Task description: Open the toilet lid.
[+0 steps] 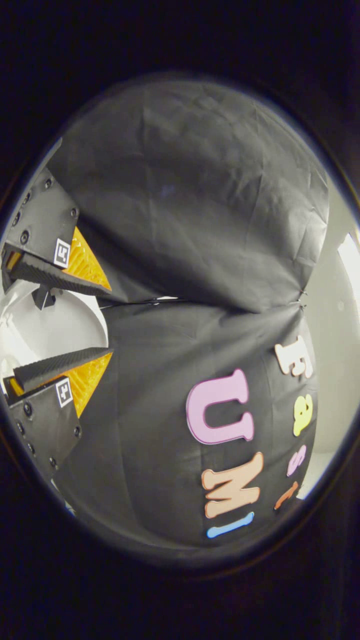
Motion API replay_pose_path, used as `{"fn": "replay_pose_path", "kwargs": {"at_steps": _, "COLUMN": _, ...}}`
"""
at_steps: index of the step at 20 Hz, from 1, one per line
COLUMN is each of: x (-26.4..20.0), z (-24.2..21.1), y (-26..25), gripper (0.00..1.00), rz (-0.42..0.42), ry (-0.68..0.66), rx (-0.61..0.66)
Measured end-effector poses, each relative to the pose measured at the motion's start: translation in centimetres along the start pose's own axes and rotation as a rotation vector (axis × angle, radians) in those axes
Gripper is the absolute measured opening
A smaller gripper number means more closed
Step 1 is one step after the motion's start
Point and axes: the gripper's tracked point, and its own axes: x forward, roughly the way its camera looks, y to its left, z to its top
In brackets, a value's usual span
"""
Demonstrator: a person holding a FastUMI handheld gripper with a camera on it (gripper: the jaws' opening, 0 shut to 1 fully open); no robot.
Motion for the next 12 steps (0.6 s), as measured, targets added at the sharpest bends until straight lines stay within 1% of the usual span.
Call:
{"fn": "replay_pose_path", "kwargs": {"at_steps": 2, "x": -2.0, "z": 1.5, "y": -3.0, "gripper": 0.67, "rz": -0.031, "ry": -0.031, "rx": -0.029}}
{"fn": "replay_pose_path", "kwargs": {"at_steps": 4, "x": -3.5, "z": 1.8, "y": -6.2, "gripper": 0.68, "rz": -0.068, "ry": -0.021, "rx": -0.060}}
{"fn": "replay_pose_path", "kwargs": {"at_steps": 7, "x": -6.1, "z": 3.7, "y": -12.0, "gripper": 0.68, "rz": -0.154, "ry": -0.066, "rx": -0.069}}
{"fn": "replay_pose_path", "kwargs": {"at_steps": 9, "x": -8.1, "z": 4.1, "y": -15.4, "gripper": 0.69, "rz": -0.210, "ry": -0.085, "rx": -0.060}}
{"fn": "replay_pose_path", "kwargs": {"at_steps": 11, "x": -10.5, "z": 4.5, "y": -18.9, "gripper": 0.69, "rz": -0.270, "ry": -0.095, "rx": -0.078}}
{"fn": "replay_pose_path", "kwargs": {"at_steps": 12, "x": -11.8, "z": 4.6, "y": -20.2, "gripper": 0.69, "rz": -0.284, "ry": -0.095, "rx": -0.084}}
